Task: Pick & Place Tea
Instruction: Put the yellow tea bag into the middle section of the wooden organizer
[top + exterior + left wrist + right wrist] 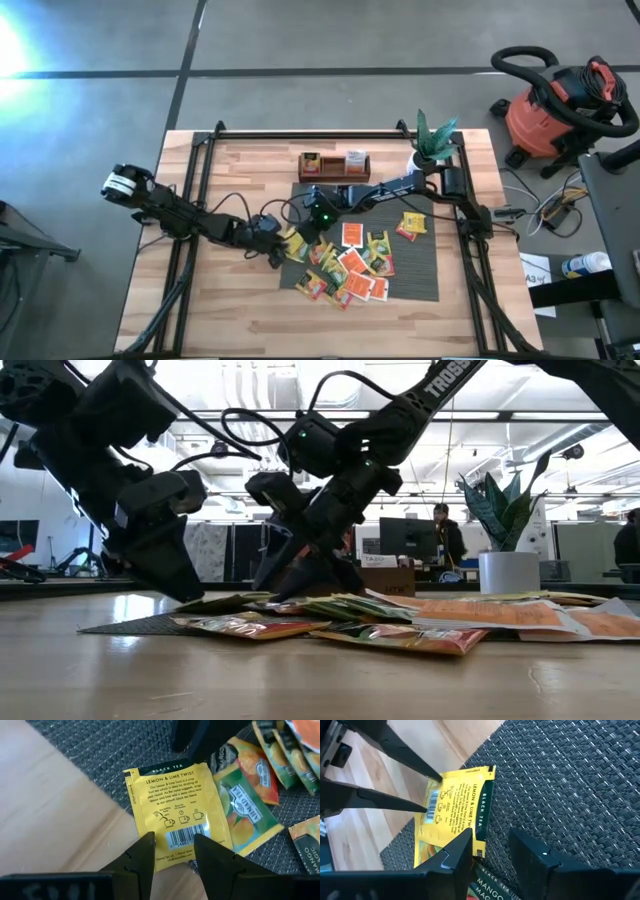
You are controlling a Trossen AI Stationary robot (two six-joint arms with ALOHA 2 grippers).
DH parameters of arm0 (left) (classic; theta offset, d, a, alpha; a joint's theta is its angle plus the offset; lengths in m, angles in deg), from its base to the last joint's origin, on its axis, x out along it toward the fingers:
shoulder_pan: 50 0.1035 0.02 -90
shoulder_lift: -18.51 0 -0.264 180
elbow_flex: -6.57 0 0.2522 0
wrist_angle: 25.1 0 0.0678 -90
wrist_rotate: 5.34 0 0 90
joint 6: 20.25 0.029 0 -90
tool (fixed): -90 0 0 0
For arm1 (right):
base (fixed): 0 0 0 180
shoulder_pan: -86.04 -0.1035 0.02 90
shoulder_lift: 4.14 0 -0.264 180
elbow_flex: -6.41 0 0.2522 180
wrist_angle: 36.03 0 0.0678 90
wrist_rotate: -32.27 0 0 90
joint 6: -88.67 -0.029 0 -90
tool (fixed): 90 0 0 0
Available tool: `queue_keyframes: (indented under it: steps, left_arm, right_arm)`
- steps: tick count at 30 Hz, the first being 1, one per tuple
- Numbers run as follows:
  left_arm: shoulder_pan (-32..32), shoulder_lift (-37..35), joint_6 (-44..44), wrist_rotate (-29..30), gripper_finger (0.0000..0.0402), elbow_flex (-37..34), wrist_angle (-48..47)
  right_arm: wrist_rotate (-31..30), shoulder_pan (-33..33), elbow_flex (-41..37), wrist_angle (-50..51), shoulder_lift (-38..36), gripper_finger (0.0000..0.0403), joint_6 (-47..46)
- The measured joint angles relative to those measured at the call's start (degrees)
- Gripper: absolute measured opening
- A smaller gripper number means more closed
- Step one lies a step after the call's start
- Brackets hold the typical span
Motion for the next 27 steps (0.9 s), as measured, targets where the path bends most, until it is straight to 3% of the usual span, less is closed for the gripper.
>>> queue_keyframes:
  steps: [9, 14, 27]
  left_arm:
    - [2.4, 0.0, -0.4, 0.4, 0.0138, -2.4, 5.3]
    - [2.5, 0.0, -0.4, 0.4, 0.0138, -2.5, 5.6]
    - [2.5, -1.3, -0.3, 0.2, 0.0138, -2.2, 5.4]
  right_arm:
    - [4.4, 0.0, 0.1, -5.6, 2.4, 0.0131, -4.8]
    - [3.1, 0.3, 0.6, -6.1, 2.3, 0.0117, -5.5]
    - [3.1, 1.1, 3.3, -5.3, 1.1, 0.0012, 1.0]
